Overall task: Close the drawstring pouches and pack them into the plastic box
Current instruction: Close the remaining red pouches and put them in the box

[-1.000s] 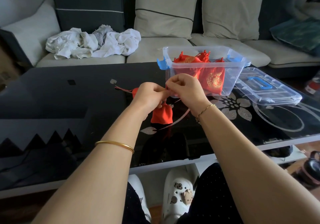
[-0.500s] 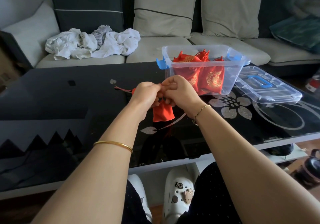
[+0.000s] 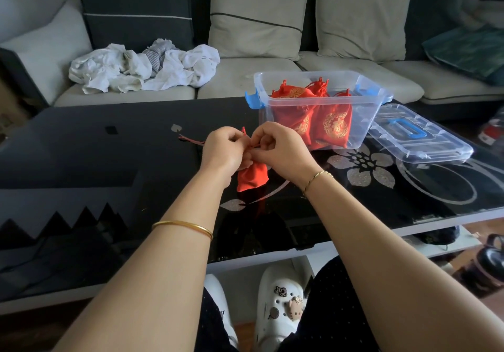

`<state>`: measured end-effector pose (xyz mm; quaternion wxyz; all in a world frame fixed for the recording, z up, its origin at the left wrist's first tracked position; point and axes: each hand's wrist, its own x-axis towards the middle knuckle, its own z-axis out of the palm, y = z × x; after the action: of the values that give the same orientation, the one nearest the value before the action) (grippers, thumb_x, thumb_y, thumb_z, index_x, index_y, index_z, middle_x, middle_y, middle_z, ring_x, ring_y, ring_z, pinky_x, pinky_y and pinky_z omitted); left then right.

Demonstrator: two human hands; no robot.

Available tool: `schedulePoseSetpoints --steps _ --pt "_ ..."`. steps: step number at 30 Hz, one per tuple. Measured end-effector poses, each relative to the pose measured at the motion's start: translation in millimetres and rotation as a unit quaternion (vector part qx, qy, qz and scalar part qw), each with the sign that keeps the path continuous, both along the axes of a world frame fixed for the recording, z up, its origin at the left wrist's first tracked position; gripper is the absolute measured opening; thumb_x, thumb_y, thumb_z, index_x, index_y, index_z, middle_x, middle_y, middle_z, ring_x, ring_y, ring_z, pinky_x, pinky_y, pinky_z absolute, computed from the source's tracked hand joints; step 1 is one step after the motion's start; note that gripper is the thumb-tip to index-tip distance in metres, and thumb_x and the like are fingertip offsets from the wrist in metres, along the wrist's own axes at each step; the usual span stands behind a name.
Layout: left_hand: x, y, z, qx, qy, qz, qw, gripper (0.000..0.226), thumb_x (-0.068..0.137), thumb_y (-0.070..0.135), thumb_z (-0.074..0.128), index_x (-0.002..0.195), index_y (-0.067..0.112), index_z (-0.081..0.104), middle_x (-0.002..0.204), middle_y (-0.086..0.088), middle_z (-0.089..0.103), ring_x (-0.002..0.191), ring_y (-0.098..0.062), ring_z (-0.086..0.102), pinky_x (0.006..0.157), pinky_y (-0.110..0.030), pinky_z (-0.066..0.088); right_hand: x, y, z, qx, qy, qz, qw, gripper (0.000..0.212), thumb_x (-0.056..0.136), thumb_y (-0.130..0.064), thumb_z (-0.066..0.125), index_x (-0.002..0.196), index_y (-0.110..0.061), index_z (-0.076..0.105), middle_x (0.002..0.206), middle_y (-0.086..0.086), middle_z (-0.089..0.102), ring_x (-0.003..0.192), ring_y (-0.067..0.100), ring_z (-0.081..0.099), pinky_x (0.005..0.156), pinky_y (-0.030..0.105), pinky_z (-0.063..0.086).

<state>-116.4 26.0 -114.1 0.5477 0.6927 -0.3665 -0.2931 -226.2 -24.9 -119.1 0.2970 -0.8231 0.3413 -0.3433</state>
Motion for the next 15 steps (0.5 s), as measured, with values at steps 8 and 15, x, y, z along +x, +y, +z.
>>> schedulePoseSetpoints --steps 8,15 --pt "0.0 -0.2 1.0 -0.003 0.017 0.012 1.0 0.024 0.093 0.006 0.055 0.07 0.009 0.062 0.065 -0.009 0.061 0.05 -0.013 0.059 0.058 -0.027 0.057 1.0 0.7 -0.1 -0.119 0.036 -0.006 0.992 0.011 0.078 -0.013 0.069 0.089 -0.01 0.068 0.084 0.001 0.056 0.073 0.01 0.049 0.069 0.025 0.044" --pt "7.3 0.6 4.4 -0.034 -0.113 0.058 0.991 0.009 0.088 0.004 0.055 0.085 0.01 0.062 0.092 -0.016 0.067 0.079 -0.028 0.068 0.072 -0.036 0.058 -1.4 -4.2 -0.2 -0.059 0.061 -0.019 0.996 0.014 0.084 -0.008 0.057 0.082 -0.004 0.07 0.078 0.0 0.059 0.073 0.011 0.052 0.067 0.025 0.044"
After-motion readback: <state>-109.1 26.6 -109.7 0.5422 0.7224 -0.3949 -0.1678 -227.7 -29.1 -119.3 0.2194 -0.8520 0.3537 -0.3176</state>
